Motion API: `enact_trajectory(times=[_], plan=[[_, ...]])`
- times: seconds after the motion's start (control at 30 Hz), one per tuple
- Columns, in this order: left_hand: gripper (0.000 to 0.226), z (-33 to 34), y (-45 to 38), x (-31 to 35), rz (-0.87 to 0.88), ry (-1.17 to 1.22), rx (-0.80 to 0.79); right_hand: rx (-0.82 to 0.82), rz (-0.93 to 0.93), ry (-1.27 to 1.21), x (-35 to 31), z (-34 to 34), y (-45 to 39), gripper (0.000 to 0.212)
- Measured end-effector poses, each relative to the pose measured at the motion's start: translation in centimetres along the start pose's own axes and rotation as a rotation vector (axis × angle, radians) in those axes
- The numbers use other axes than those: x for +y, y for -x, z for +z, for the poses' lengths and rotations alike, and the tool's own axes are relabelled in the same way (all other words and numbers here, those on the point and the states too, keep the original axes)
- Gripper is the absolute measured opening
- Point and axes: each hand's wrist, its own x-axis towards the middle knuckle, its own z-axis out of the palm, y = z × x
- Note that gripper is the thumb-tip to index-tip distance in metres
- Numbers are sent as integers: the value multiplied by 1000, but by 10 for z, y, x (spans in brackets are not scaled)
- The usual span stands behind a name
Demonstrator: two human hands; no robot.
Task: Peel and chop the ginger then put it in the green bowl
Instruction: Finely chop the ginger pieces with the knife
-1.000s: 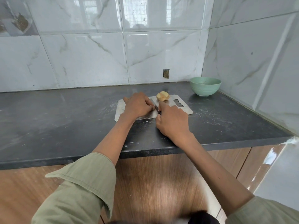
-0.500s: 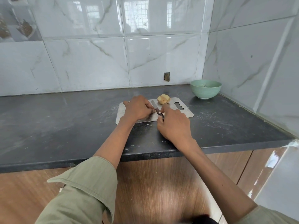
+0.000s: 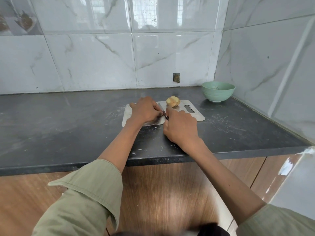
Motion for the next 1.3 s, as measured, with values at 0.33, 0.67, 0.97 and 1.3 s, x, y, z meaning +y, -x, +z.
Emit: enact_trajectory(times=[0.33,0.67,0.97,1.3], plan=[[12,-8,3,2,-8,7,-23,6,73,-121,4,2,4,28],[13,-2,-2,-1,-60,-45,1,2,34,-77,2,-1,6,18],[11,-1,2,0,-75,-30,28,12,19,-44,-2,1,5,17],[8,-7,2,-2,-67,-41,1,9,88,-162,-1,-3,9,23]])
